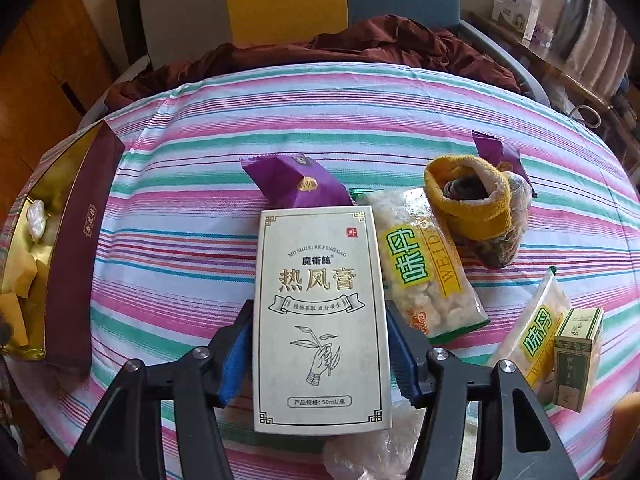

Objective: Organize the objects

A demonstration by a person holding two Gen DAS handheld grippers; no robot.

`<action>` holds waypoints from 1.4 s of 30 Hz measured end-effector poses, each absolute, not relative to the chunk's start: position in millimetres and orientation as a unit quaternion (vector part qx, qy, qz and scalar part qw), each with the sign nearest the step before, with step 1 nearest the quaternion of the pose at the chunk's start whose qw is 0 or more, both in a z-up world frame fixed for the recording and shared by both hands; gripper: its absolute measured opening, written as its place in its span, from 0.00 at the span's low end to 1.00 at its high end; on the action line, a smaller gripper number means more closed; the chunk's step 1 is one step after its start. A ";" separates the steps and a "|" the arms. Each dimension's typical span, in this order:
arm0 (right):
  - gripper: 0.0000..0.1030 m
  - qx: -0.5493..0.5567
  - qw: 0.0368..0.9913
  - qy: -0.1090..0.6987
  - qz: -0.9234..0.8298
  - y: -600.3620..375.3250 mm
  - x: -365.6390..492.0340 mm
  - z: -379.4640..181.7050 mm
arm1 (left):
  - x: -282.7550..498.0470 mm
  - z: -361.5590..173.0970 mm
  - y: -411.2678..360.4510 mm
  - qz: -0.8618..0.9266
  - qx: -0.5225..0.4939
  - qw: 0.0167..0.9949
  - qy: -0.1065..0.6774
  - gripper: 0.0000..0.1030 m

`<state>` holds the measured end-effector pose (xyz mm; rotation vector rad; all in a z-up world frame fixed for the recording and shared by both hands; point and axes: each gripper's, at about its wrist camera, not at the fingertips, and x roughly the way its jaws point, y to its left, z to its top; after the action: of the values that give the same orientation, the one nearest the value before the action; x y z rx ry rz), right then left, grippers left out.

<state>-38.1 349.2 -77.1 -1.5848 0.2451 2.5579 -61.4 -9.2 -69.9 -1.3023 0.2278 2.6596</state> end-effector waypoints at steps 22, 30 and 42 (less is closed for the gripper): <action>0.49 -0.517 0.066 0.020 0.853 332.7 -36.4 -79.7 | -24.4 -49.7 -58.1 0.906 -0.418 0.065 -0.020 0.66; 0.50 -0.526 0.076 0.001 0.847 311.2 -33.6 -89.5 | -18.1 -58.9 -87.4 0.900 -0.427 0.057 -0.067 0.62; 0.50 -0.452 0.026 0.018 0.892 247.5 -21.9 -15.7 | -16.6 -56.5 -89.8 0.904 -0.416 0.058 -0.086 0.62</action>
<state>-21.9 247.5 -15.7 -1.3953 0.0545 2.7557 -16.6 -89.8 -56.5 -1.2606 -0.2592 2.7383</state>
